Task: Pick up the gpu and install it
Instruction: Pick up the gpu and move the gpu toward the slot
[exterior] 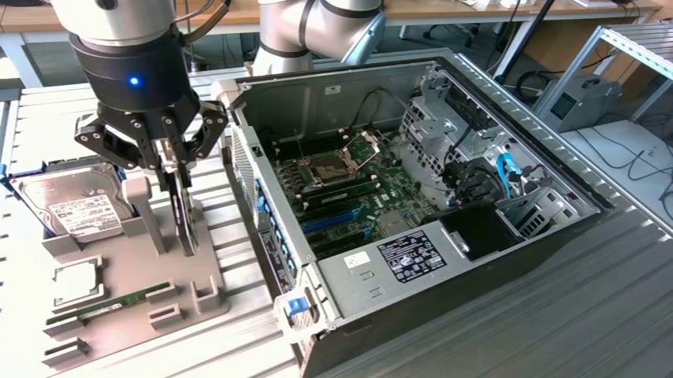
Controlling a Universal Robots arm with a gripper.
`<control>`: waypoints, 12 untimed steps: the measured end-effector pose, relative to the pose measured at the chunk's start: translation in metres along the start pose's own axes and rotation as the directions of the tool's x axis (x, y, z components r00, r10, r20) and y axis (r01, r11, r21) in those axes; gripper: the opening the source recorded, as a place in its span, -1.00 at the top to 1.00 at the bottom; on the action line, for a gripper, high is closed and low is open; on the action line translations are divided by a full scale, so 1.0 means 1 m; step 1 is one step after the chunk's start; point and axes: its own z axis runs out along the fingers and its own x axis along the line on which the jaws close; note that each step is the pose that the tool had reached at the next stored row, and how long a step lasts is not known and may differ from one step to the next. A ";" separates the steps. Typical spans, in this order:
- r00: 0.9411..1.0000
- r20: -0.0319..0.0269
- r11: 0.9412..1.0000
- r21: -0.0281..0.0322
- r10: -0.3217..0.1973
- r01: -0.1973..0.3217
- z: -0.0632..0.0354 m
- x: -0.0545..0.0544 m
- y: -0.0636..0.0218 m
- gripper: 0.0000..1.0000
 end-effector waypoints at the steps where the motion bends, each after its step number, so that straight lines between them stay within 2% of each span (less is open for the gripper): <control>1: 1.000 0.000 1.000 0.000 0.000 0.000 -0.0004 0.000 0.0000 0.46; 12: 1.000 0.000 1.000 0.000 0.000 0.000 -0.0033 0.000 -0.0001 0.46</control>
